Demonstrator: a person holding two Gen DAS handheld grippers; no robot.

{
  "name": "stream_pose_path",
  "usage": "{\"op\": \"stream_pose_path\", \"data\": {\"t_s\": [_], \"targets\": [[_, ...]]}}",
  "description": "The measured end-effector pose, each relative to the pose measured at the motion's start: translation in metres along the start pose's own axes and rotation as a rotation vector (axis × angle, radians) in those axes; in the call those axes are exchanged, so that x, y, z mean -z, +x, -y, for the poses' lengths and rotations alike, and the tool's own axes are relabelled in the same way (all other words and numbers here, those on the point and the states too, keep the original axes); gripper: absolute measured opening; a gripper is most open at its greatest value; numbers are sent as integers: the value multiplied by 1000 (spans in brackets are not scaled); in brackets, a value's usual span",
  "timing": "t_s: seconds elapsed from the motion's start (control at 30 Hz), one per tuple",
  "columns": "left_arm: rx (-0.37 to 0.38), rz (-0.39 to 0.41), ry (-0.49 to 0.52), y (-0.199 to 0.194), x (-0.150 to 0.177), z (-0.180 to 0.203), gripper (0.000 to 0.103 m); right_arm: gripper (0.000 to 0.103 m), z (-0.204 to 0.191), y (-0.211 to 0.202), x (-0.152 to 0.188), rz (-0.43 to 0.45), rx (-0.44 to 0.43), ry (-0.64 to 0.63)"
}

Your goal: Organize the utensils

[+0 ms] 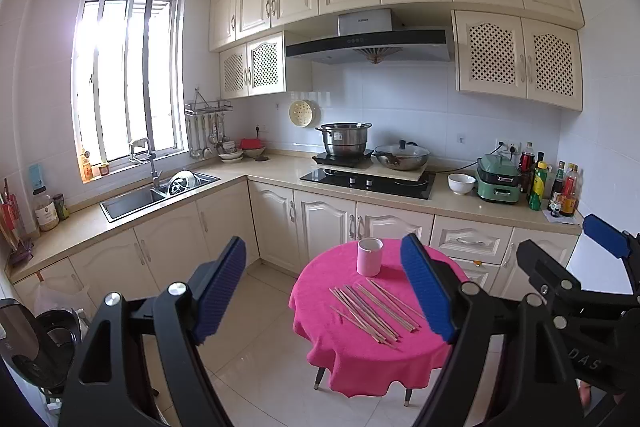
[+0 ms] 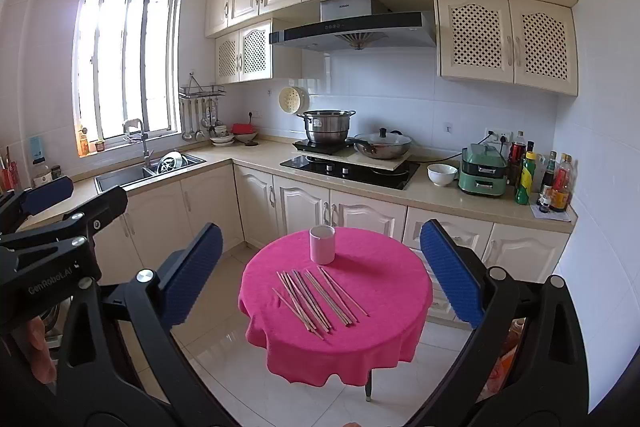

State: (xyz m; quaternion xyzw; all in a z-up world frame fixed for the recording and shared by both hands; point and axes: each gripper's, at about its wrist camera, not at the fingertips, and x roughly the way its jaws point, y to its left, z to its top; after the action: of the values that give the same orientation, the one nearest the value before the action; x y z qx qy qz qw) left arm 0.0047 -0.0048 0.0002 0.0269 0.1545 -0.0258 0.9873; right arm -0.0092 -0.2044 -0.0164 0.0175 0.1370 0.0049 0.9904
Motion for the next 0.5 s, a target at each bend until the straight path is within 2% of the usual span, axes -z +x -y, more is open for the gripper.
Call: {"op": "stream_pose_path", "data": {"t_s": [0.5], "targets": [[6,-21,5,11,0,8,78,97,6,7,1,-20,3,-2]]}}
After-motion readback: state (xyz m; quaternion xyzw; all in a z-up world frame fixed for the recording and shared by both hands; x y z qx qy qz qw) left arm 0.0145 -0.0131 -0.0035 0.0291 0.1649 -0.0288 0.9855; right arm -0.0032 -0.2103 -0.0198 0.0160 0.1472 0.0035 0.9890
